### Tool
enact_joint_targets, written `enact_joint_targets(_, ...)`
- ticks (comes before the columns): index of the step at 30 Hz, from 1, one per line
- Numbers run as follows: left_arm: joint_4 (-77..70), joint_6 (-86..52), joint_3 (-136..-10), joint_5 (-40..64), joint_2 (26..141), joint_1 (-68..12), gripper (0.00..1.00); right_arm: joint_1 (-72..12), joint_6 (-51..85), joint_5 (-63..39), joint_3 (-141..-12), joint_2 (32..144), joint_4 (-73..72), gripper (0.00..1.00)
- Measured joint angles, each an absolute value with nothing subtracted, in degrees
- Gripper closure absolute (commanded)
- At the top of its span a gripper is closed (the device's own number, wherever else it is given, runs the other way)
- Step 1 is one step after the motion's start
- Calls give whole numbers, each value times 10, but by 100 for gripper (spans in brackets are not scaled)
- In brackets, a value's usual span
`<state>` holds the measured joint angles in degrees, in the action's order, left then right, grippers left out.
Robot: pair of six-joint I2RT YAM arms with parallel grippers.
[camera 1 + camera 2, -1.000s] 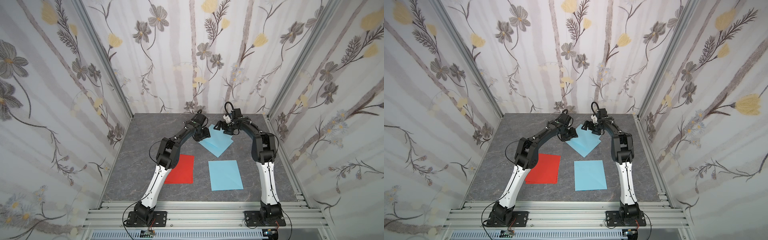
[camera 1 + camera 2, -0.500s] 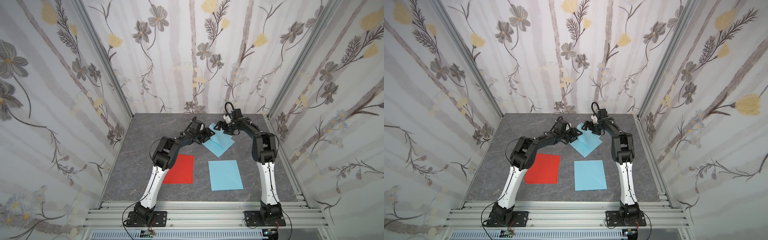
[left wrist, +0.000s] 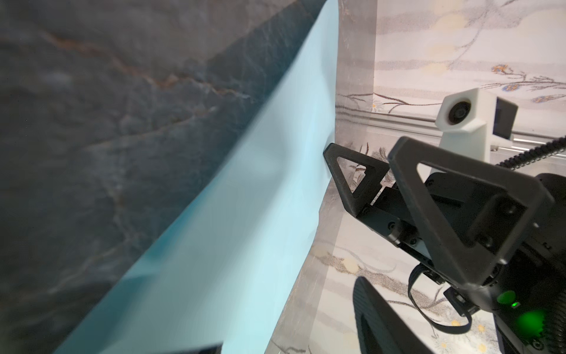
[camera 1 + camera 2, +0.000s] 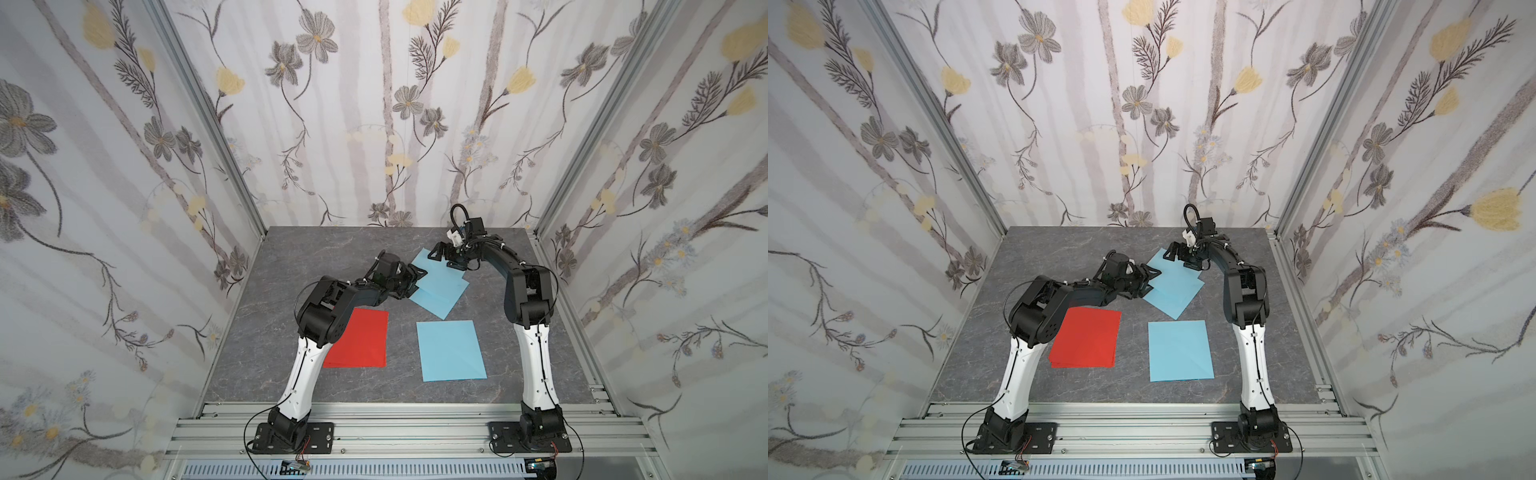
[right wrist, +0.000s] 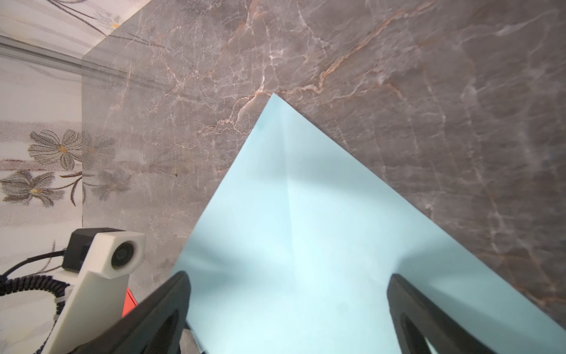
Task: Sort the scattered colored papers by color
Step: Pick up the colored paper from the center of the board.
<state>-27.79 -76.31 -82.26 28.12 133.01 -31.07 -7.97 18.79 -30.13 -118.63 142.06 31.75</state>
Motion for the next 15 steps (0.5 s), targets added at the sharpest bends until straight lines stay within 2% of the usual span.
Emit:
enact_joint_targets(5,-283,-773,-851,274,1351,-309,37,-80,188,-302,-1186,1421,317,0)
enact_joint_targets(6,-285,-774,-861,272,1358,-308,42,-80,188,-302,-1186,1421,317,0)
enact_joint_targets(9,-260,-766,-890,262,1371,-304,66,-80,188,-302,-1186,1420,317,0)
enact_joint_targets(11,-230,-748,-911,260,1374,-300,72,-80,188,-302,-1186,1420,317,0)
enact_joint_targets(13,-206,-733,-937,262,1378,-296,96,-80,188,-302,-1185,1420,317,0)
enact_joint_targets(14,-196,-725,-947,262,1379,-295,100,-80,188,-302,-1185,1420,317,0)
enact_joint_targets(15,-181,-711,-959,264,1381,-295,100,-80,188,-302,-1186,1420,317,0)
